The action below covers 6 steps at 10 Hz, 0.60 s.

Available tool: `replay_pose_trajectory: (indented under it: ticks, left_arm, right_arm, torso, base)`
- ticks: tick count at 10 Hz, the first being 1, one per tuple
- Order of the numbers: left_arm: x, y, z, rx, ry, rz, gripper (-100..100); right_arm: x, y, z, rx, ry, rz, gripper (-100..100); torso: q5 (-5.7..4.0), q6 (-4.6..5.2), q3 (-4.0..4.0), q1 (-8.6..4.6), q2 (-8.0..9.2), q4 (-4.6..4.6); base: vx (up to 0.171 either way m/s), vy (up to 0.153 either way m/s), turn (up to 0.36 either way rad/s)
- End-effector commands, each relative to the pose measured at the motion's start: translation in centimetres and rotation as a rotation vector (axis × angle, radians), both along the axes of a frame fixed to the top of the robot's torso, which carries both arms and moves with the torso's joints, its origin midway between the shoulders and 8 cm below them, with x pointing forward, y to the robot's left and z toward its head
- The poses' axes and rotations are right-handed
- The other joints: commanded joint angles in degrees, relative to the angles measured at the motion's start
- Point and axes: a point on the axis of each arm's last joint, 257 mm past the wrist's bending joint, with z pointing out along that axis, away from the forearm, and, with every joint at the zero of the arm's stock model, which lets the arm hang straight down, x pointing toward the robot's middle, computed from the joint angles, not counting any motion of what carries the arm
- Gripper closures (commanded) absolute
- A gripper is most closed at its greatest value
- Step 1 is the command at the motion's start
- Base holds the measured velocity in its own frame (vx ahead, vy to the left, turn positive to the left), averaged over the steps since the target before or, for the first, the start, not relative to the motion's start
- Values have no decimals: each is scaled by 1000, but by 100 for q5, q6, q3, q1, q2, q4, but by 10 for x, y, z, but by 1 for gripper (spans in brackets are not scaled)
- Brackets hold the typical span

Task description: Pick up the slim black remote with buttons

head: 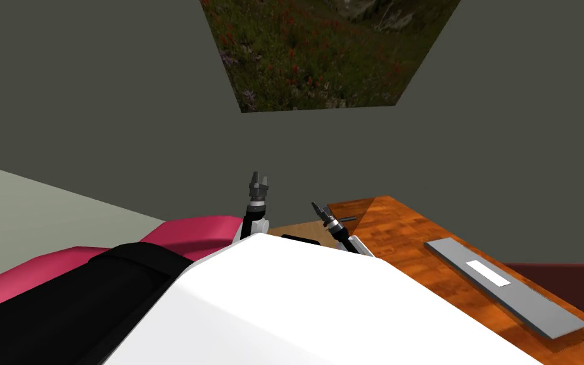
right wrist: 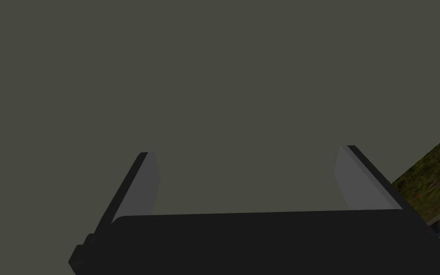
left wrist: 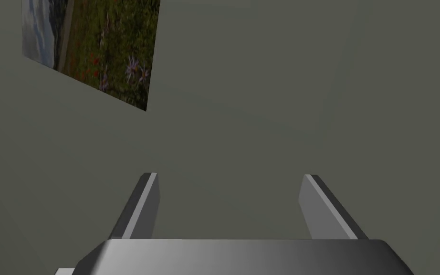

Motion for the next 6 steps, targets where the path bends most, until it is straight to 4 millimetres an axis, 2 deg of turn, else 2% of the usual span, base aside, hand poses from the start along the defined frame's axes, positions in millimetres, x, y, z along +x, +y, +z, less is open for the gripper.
replay_pose_trajectory:
  ticks: [1, 2, 3, 5, 6]
  left_arm:
    - [0, 0, 0, 0, 0, 0, 0]
    - [0, 0, 0, 0, 0, 0, 0]
    - [0, 0, 0, 0, 0, 0, 0]
    - [0, 0, 0, 0, 0, 0, 0]
    - [0, 0, 0, 0, 0, 0, 0]
  right_arm:
    - [-5, 7, -26, -90, 12, 38, -100]
    - [-6, 2, -40, -102, 39, 31, -100]
    - [-13, 10, -61, -181, 45, 69, -100]
    - [-14, 6, -71, -191, 65, 64, -100]
    - [-22, 12, -91, -270, 68, 103, -100]
  torso:
    - [0, 0, 0, 0, 0, 0]
    - [-1, -3, 0, -1, -1, 0]
    - [-1, 1, 0, -3, 1, 0]
    - [-2, 1, -1, -7, -1, 0]
    - [-2, 2, 2, -8, 4, 1]
  base:
    - [27, 14, 177]
    - [26, 8, 102]
    - [33, 8, 193]
    - [22, -5, 39]
    - [29, -9, 176]
